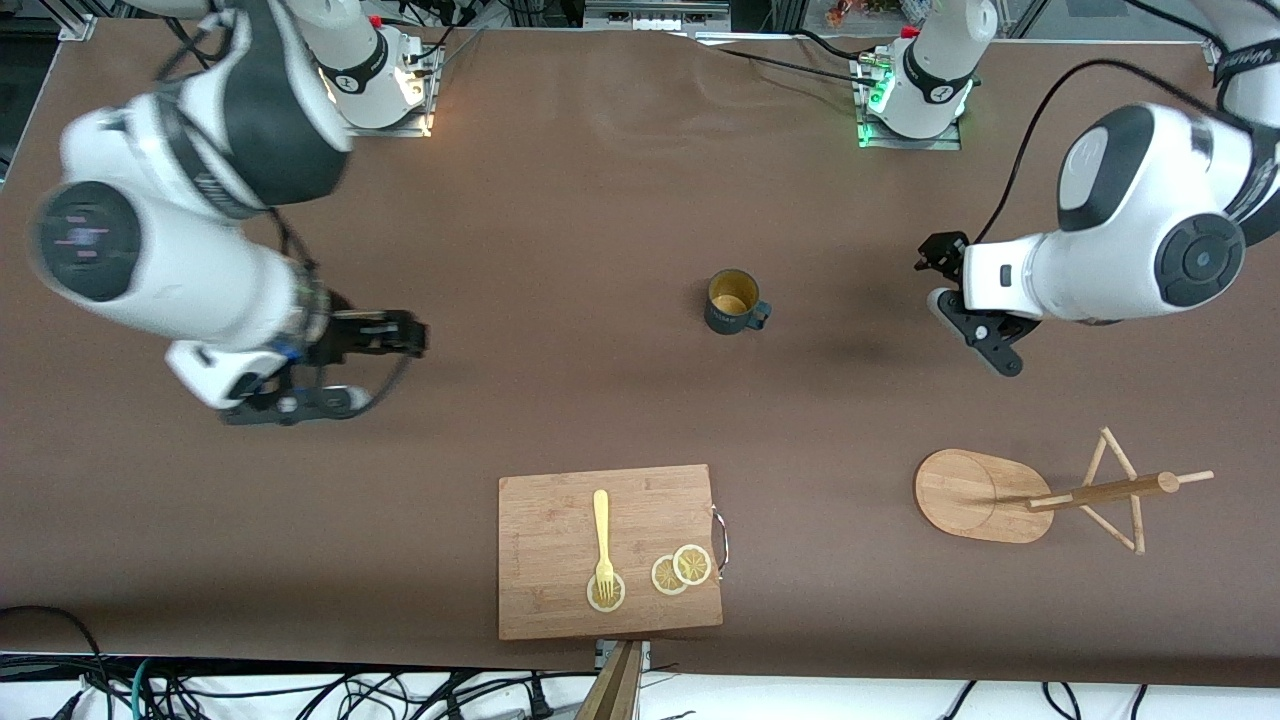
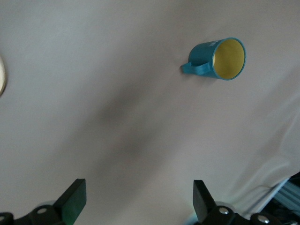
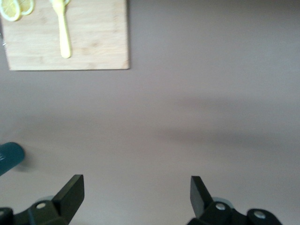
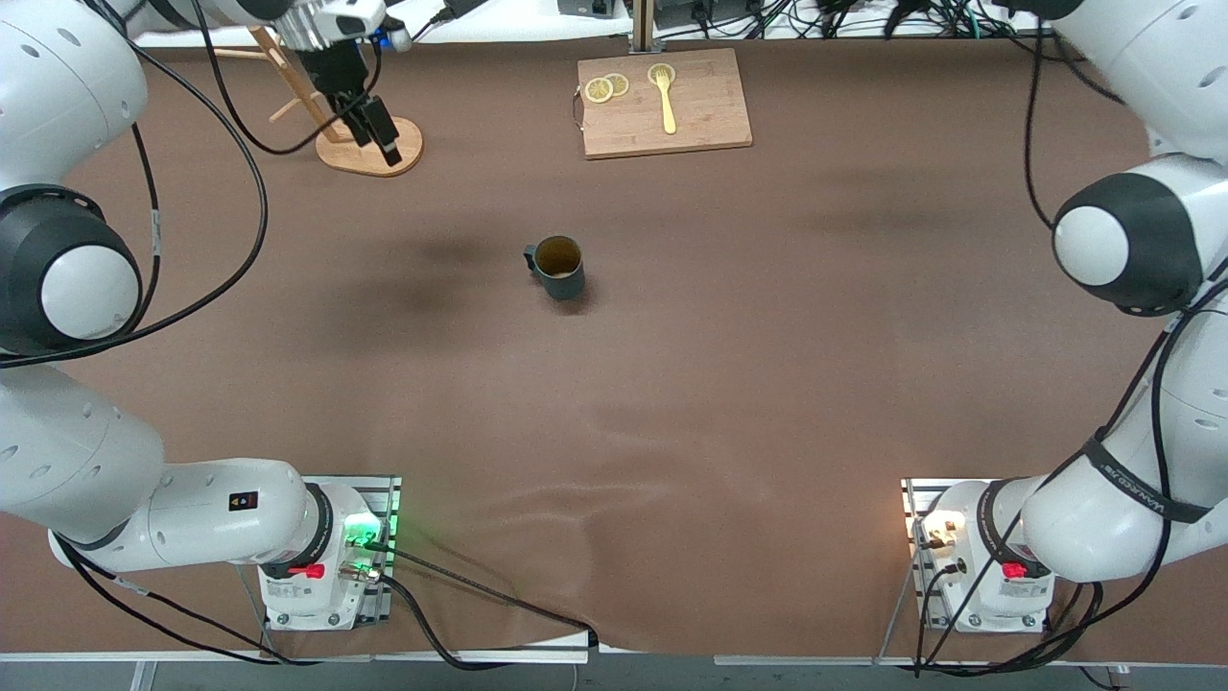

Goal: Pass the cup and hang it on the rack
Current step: 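Release the mug and withdraw the right gripper while the left gripper approaches, then lower the left gripper and grasp the teal mug handle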

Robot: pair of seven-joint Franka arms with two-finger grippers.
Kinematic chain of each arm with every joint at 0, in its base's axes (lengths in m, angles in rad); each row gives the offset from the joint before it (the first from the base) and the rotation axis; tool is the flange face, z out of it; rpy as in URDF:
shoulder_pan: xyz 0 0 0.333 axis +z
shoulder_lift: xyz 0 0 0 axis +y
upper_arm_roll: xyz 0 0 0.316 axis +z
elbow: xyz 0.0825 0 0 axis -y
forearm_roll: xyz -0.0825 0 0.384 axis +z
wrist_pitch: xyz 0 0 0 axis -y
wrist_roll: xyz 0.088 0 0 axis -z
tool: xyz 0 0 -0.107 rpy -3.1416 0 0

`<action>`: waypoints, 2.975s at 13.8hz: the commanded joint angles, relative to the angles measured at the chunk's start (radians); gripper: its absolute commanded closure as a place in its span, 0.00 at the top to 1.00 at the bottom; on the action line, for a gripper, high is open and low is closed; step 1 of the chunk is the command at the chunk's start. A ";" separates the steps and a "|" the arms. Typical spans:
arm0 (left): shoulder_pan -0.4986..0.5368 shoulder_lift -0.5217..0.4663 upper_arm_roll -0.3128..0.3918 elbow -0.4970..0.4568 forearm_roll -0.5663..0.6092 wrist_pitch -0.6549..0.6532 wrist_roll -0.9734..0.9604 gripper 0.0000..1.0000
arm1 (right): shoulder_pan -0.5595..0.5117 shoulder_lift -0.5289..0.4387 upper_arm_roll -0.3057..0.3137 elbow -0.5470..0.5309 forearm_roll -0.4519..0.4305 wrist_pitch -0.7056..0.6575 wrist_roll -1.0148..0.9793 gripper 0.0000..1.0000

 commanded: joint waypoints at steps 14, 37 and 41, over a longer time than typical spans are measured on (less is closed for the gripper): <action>-0.029 0.098 -0.102 -0.367 -0.581 0.628 1.206 1.00 | -0.343 -0.464 0.023 -0.419 -0.108 -0.004 -0.197 1.00; 0.034 0.333 -0.105 -0.441 -1.318 0.512 2.155 0.00 | -0.371 -0.472 0.029 -0.441 -0.139 -0.001 -0.286 1.00; 0.106 0.307 -0.104 -0.441 -1.309 0.405 2.065 0.00 | -0.371 -0.467 0.029 -0.441 -0.139 0.001 -0.285 1.00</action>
